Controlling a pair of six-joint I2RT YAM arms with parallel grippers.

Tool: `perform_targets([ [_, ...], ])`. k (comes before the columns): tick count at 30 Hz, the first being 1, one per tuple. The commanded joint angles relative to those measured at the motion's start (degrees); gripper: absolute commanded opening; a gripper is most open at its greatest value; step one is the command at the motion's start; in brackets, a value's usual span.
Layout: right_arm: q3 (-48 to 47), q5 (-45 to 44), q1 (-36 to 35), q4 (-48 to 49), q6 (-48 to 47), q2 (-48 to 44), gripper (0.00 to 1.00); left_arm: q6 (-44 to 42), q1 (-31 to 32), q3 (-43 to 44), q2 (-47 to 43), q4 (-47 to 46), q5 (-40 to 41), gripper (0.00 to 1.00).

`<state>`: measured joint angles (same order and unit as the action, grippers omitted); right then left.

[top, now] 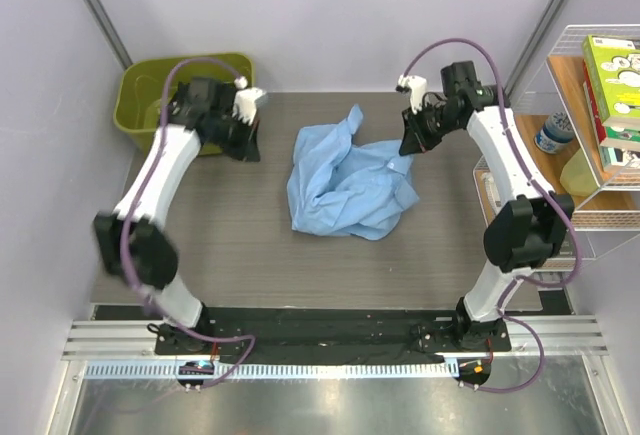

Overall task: Fold and stack the long sleeve shirts
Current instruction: Flatten the shirt out

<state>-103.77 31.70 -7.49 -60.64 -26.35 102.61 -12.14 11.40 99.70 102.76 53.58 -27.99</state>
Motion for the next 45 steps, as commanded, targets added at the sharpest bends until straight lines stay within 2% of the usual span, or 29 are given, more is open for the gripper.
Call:
perform_targets([
  [1, 13.5, 1.0, -0.1, -10.0, -12.5, -10.0, 0.01, -12.0, 1.3, -24.6, -21.9, 6.4, -5.5, 0.00],
  [2, 17.6, -0.4, -0.3, -10.1, -13.8, -11.7, 0.01, -11.8, 1.2, -27.9, -24.6, 6.5, -4.7, 0.00],
  [3, 24.3, -2.2, -0.6, -9.4, -14.5, -13.7, 0.01, -10.9, 1.3, -29.9, -27.3, 5.4, -4.9, 0.04],
  [4, 27.0, -2.7, -0.7, -8.6, -14.7, -14.5, 0.01, -8.4, 1.3, -31.5, -28.1, 2.9, -5.1, 0.20],
  [5, 30.5, -2.9, -0.9, -7.7, -13.9, -15.0, 0.01, -1.3, 1.7, -31.5, -28.4, -5.4, -5.6, 0.46],
  [6, 31.7, -2.8, -1.0, -5.7, -13.4, -15.2, 0.01, 2.4, 2.6, -30.9, -27.3, -10.0, -4.0, 0.88],
  [7, 32.4, -3.0, -1.3, -4.8, -12.6, -15.1, 0.01, 5.0, 4.2, -28.6, -25.9, -14.1, -2.1, 0.96],
  [8, 32.7, -3.1, -1.5, -3.8, -11.2, -14.8, 0.01, 6.9, 9.2, -26.0, -23.8, -17.2, 0.0, 0.99],
  [9, 32.5, -3.3, -1.7, -2.7, -10.3, -14.0, 0.01, 7.3, 12.2, -23.0, -20.5, -19.5, 6.3, 1.00],
  [10, 32.0, -3.3, -1.7, -2.4, -9.4, -13.6, 0.01, 8.0, 14.9, -19.7, -14.0, -19.7, 9.4, 1.00],
  [11, 30.7, -3.0, -1.7, -2.5, -7.9, -13.1, 0.01, 8.9, 18.8, -12.1, -9.9, -19.8, 12.1, 1.00],
  [12, 30.3, -2.8, -1.7, -2.4, -7.4, -12.9, 0.01, 10.9, 20.1, -8.7, -6.6, -19.8, 14.2, 1.00],
  [13, 30.1, -2.6, -1.7, -2.2, -6.9, -13.0, 0.01, 11.3, 21.1, -5.0, -0.4, -19.8, 14.7, 1.00],
  [14, 30.0, -2.4, -1.7, -2.1, -6.1, -13.3, 0.01, 11.4, 23.0, 0.9, 2.2, -19.9, 14.8, 1.00],
  [18, 32.0, -2.1, -1.6, -0.2, -1.4, -15.8, 0.01, 11.9, 26.5, 11.4, 12.5, -22.0, 11.1, 1.00],
  [21, 33.1, -1.7, -1.4, 1.0, 0.9, -17.9, 0.01, 14.0, 28.9, 16.1, 18.2, -23.3, 9.7, 1.00],
  [26, 33.4, -2.8, -1.0, 2.0, 2.7, -18.7, 0.01, 16.5, 29.6, 18.3, 24.1, -23.6, 3.7, 1.00],
  [29, 32.9, -3.2, -0.7, 2.0, 2.3, -18.4, 0.01, 13.6, 29.4, 21.0, 28.0, -19.7, 8.7, 1.00],
  [30, 32.9, -3.2, -0.7, 1.8, 1.9, -18.4, 0.01, 13.2, 28.9, 21.6, 28.8, -18.6, 15.1, 0.99],
  [31, 32.8, -3.1, -0.7, 1.6, 1.7, -18.4, 0.01, 13.0, 28.3, 22.0, 29.5, -18.2, 16.7, 0.94],
  [32, 32.8, -3.3, -0.6, 1.6, 1.1, -18.3, 0.01, 13.5, 26.3, 23.0, 29.4, -17.8, 18.6, 0.81],
  [34, 32.5, -3.8, -0.7, 1.2, 0.4, -18.0, 0.01, 14.9, 23.2, 24.0, 28.1, -16.8, 19.3, 0.61],
  [35, 32.3, -4.5, -0.7, 1.3, 0.1, -17.7, 0.01, 15.6, 19.9, 24.0, 27.3, -16.8, 18.9, 0.43],
  [37, 31.3, -4.7, -0.7, 1.2, -1.1, -16.4, 0.01, 13.5, 17.1, 24.0, 24.2, -14.4, 17.5, 0.29],
  [38, 30.1, -4.8, -0.6, 1.1, -1.4, -15.7, 0.01, 12.4, 14.8, 24.5, 23.5, -11.9, 17.0, 0.06],
  [39, 29.6, -4.8, -0.6, 0.9, -2.3, -15.0, 0.01, 7.4, 13.8, 25.3, 22.7, -9.3, 16.6, 0.00],
  [41, 28.3, -4.8, -0.6, 0.5, -3.0, -13.1, 0.01, 4.2, 10.6, 23.0, 18.5, -1.9, 15.8, 0.00],
  [43, 27.7, -4.7, -0.4, 0.5, -3.9, -12.1, 0.01, 2.9, 7.5, 12.3, 13.8, -0.5, 14.0, 0.00],
  [45, 26.9, -4.6, -0.2, 0.5, -4.2, -10.6, 0.01, 1.9, 2.2, 3.9, 5.4, -0.2, 7.6, 0.00],
])
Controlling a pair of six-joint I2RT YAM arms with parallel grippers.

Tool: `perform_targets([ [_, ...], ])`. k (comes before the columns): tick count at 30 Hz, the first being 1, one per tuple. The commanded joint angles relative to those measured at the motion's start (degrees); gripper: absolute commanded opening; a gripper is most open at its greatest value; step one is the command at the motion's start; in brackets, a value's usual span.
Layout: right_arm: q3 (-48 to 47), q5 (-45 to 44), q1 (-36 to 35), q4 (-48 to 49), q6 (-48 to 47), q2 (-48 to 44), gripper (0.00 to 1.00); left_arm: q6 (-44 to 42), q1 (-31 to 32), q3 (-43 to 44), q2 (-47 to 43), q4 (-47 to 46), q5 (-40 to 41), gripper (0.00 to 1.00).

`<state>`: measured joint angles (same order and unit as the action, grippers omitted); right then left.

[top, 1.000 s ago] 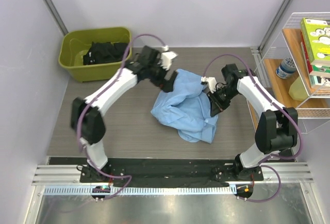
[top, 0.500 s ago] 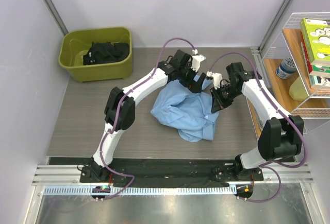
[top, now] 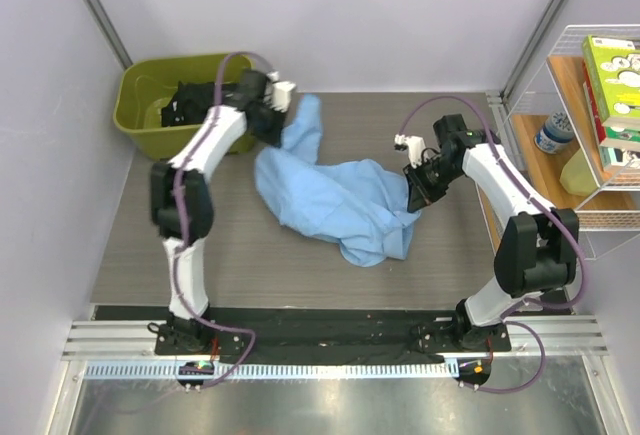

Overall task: Fold and stack the long sleeve shirts
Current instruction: Flatten the shirt out

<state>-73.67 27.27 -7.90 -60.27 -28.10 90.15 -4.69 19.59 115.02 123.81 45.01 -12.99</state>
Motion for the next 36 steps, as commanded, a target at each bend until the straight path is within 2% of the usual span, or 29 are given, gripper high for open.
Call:
perform_targets([
  [1, -3.6, -0.4, 0.3, 0.2, -2.7, 2.3, 0.01, -7.8, -7.5, -21.0, -19.1, 8.4, -10.4, 0.00],
  [2, -4.5, -0.5, 0.6, 0.2, -2.9, 2.7, 0.01, -9.7, -9.8, -25.4, -22.3, 9.1, -14.2, 0.00],
  [3, -4.7, -0.9, 1.3, 0.2, -2.8, 3.4, 0.01, -11.4, -10.4, -31.0, -29.6, 9.1, -15.7, 0.00],
  [4, -4.9, -1.1, 1.8, 0.1, -2.9, 3.6, 0.01, -13.5, -10.7, -40.8, -33.3, 9.2, -16.4, 0.00],
  [6, -4.9, -1.2, 2.7, -1.7, -5.3, 4.4, 0.01, -20.0, -10.7, -50.6, -43.0, 11.0, -15.7, 0.07],
  [7, -4.5, -1.8, 2.7, -2.2, -6.3, 4.4, 0.01, -21.3, -10.7, -54.3, -45.1, 11.7, -14.3, 0.13],
  [8, -3.4, -1.8, 2.7, -2.7, -8.4, 4.3, 0.01, -24.3, -10.9, -60.1, -47.2, 12.8, -13.2, 0.24],
  [10, -2.3, -1.6, 2.6, -4.7, -10.7, 4.0, 0.01, -28.2, -11.0, -62.7, -51.0, 18.4, -12.6, 0.39],
  [11, -2.1, -1.3, 2.7, -5.7, -12.0, 4.2, 0.01, -28.9, -11.2, -62.7, -52.2, 19.2, -12.2, 0.53],
  [12, -2.4, -1.1, 2.6, -8.4, -14.2, 4.5, 0.02, -29.3, -11.4, -61.9, -53.0, 19.8, -12.1, 0.59],
  [13, -3.1, -0.7, 2.4, -10.1, -15.1, 6.0, 0.14, -29.5, -11.5, -60.5, -54.4, 20.2, -12.7, 0.66],
  [14, -5.7, -0.2, 2.4, -11.5, -15.6, 6.9, 0.26, -29.8, -11.5, -58.9, -54.5, 20.5, -13.4, 0.86],
  [15, -7.4, 0.2, 2.5, -14.1, -15.8, 8.0, 0.39, -29.5, -11.6, -54.4, -54.2, 20.3, -14.4, 0.94],
  [16, -9.4, 0.9, 2.3, -15.0, -15.5, 9.9, 0.66, -28.5, -11.6, -52.5, -53.6, 18.5, -15.4, 0.98],
  [17, -13.4, 1.6, 2.5, -15.4, -14.8, 10.8, 0.78, -27.6, -11.5, -50.1, -50.9, 17.2, -15.6, 0.98],
  [19, -17.6, 4.5, 2.4, -14.4, -10.8, 12.8, 0.85, -24.1, -11.5, -44.8, -46.8, 14.8, -15.3, 0.98],
  [20, -21.8, 5.3, 2.4, -13.9, -8.9, 15.2, 0.87, -23.4, -11.5, -43.0, -41.2, 13.8, -15.1, 0.97],
  [22, -25.5, 6.1, 2.3, -11.2, -4.0, 18.1, 0.88, -22.0, -11.5, -37.4, -35.5, 13.2, -14.5, 0.94],
  [27, -34.3, 6.2, 0.6, -8.6, -1.0, 27.5, 0.84, -22.4, -11.4, -31.3, -22.9, 10.2, -10.3, 0.90],
  [32, -34.7, 6.7, -1.8, -6.1, 1.5, 31.6, 0.82, -24.8, -11.2, -26.7, -17.0, 9.7, -6.5, 0.87],
  [36, -32.1, 8.2, -4.0, -5.2, 1.8, 32.5, 0.80, -28.4, -10.5, -26.4, -14.0, 8.8, -4.6, 0.84],
])
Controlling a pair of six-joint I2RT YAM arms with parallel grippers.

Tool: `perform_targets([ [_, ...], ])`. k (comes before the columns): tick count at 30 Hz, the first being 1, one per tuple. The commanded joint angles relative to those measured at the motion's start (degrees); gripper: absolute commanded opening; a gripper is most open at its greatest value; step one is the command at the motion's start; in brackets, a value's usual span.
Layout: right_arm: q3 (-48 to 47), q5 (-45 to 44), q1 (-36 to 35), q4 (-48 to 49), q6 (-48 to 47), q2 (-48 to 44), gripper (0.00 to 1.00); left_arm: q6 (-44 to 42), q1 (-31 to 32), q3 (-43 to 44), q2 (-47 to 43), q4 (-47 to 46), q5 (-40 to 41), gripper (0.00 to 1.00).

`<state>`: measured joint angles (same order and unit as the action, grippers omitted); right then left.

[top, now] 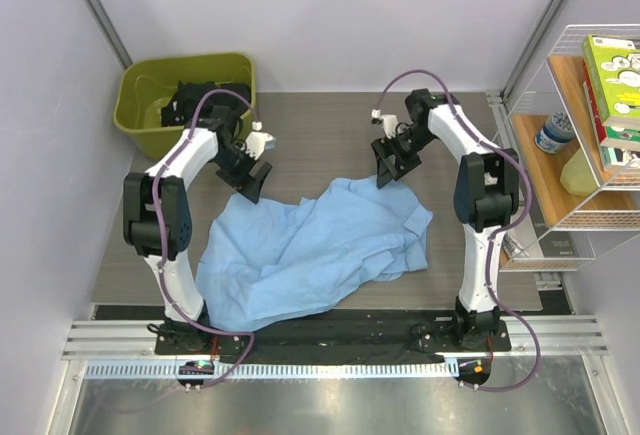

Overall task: Fold and stack the long sleeve shirts
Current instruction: Flatten the shirt out

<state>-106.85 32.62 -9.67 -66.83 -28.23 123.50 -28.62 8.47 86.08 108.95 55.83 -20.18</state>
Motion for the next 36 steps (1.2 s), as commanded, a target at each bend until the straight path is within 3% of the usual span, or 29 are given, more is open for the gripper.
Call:
perform_targets([
  [1, 1.9, 2.8, -2.9, 1.8, 2.2, -1.0, 0.80, -5.4, 0.8, 2.2, 1.4, -3.5, 3.3, 0.84],
  [3, 3.7, 3.3, -3.3, 2.6, 2.6, -0.8, 0.77, -7.7, 1.4, 0.6, 1.6, -5.0, 3.1, 0.84],
  [5, 4.7, 4.1, -3.5, 2.6, 3.3, -0.5, 0.67, -9.3, 1.9, -0.3, 2.5, -6.8, 3.2, 0.81],
  [12, 8.3, 3.9, -3.2, 1.8, 1.7, -4.8, 0.23, -17.5, 3.1, -4.1, 4.3, -7.8, 1.5, 0.73],
  [15, 8.7, 3.8, -2.5, 1.2, 1.3, -6.7, 0.05, -19.0, 3.5, -5.2, 4.4, -7.4, 2.3, 0.50],
  [16, 8.2, 3.6, -2.3, 0.9, 1.2, -7.1, 0.04, -18.8, 3.5, -5.0, 4.3, -6.9, 2.1, 0.37],
  [18, 7.7, 3.4, -1.0, -0.4, 1.0, -8.8, 0.01, -18.4, 3.4, -4.6, 3.0, -4.8, 1.6, 0.24],
  [19, 7.0, 2.8, -0.4, -0.8, 0.8, -9.4, 0.01, -17.7, 3.5, -4.1, 2.3, -4.0, 1.4, 0.09],
  [21, 5.7, 1.7, 1.5, -1.1, 0.7, -11.2, 0.01, -16.5, 3.2, -3.0, -0.6, -2.5, 0.5, 0.00],
  [24, -1.1, -1.1, 3.2, -0.9, 1.3, -10.3, 0.01, -10.9, 2.7, 4.2, -2.2, -2.7, -1.6, 0.00],
  [25, -7.5, -2.5, 3.4, -0.9, 1.7, -9.2, 0.01, -8.8, 2.7, 7.7, -1.7, -3.8, -1.3, 0.00],
  [27, -16.0, -3.4, 3.9, -0.9, 4.1, -6.8, 0.01, -0.8, 2.5, 20.7, 0.1, -5.3, -0.8, 0.00],
  [29, -32.0, -4.7, 4.6, -1.2, 6.4, -1.9, 0.01, 5.0, 2.3, 30.9, 4.7, -6.8, -1.3, 0.00],
  [30, -37.9, -5.3, 4.9, -1.4, 8.7, 0.0, 0.01, 10.5, 2.0, 43.3, 6.8, -6.8, -1.6, 0.00],
  [31, -47.0, -5.8, 5.7, -0.9, 9.8, 1.4, 0.01, 13.4, 1.9, 48.9, 10.1, -7.0, -3.0, 0.00],
  [33, -50.0, -7.0, 6.7, 5.2, 13.8, -0.8, 0.01, 21.1, 1.7, 62.4, 12.5, -8.9, -3.9, 0.00],
  [35, -40.8, -4.5, 8.9, 18.1, 17.0, -10.8, 0.01, 26.6, 1.1, 62.7, 9.0, -18.8, -4.6, 0.00],
  [36, -35.3, -4.3, 10.4, 23.1, 19.6, -14.7, 0.01, 31.3, 0.3, 55.8, 6.5, -23.7, -4.9, 0.00],
])
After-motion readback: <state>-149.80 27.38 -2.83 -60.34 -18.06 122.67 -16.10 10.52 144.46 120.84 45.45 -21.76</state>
